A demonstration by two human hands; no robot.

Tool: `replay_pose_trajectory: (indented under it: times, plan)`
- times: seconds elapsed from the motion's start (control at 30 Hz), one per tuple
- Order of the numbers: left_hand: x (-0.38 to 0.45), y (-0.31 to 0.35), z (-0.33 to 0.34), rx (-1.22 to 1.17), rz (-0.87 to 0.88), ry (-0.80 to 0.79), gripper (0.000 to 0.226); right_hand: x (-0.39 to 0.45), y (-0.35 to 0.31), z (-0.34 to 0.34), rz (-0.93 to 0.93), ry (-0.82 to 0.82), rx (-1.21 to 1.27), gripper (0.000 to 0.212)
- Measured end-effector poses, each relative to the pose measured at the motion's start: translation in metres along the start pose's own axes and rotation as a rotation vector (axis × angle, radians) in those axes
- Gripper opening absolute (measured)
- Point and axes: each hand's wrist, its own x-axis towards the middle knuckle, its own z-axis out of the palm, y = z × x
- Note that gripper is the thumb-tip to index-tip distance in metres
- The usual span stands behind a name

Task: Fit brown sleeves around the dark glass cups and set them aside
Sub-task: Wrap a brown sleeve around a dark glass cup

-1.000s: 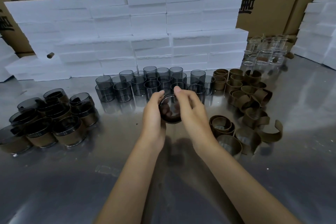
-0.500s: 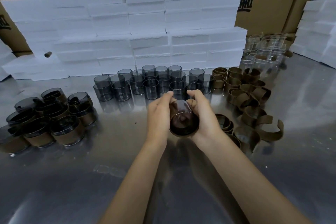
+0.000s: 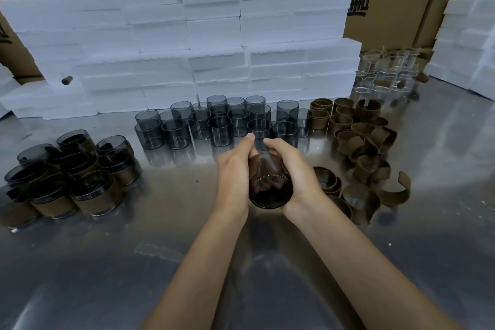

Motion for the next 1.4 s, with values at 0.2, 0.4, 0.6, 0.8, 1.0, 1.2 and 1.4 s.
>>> replay_pose_trajectory:
  times: [0.2,0.4,0.6,0.8,1.0,1.2,1.4]
  plan:
    - [-0.001,0.0,0.001,0.005,0.038,-0.035,0.056,0.0,-0.001,0.001,0.001,0.009,0.007,0.024]
    - [-0.001,0.005,0.001,0.116,0.165,-0.073,0.057,0.004,-0.005,-0.003,-0.044,0.0,0.018,0.042]
    - [-0.005,0.013,-0.003,0.231,0.473,-0.157,0.052,0.001,-0.012,-0.007,0.119,-0.199,0.065,0.034]
    - [-0.002,0.015,-0.002,0.186,0.395,-0.111,0.054,0.0,-0.01,-0.007,0.066,-0.212,-0.039,0.037]
    - [0.002,0.014,-0.007,-0.037,0.178,-0.061,0.054,-0.001,-0.006,-0.006,-0.001,-0.212,-0.065,0.045]
    - [0.012,0.011,-0.013,-0.117,0.208,-0.071,0.05,0.001,-0.006,-0.01,-0.101,-0.156,-0.087,0.061]
    - [0.007,0.006,-0.008,0.107,0.219,-0.155,0.017,0.002,-0.015,-0.013,-0.146,0.045,0.004,0.058]
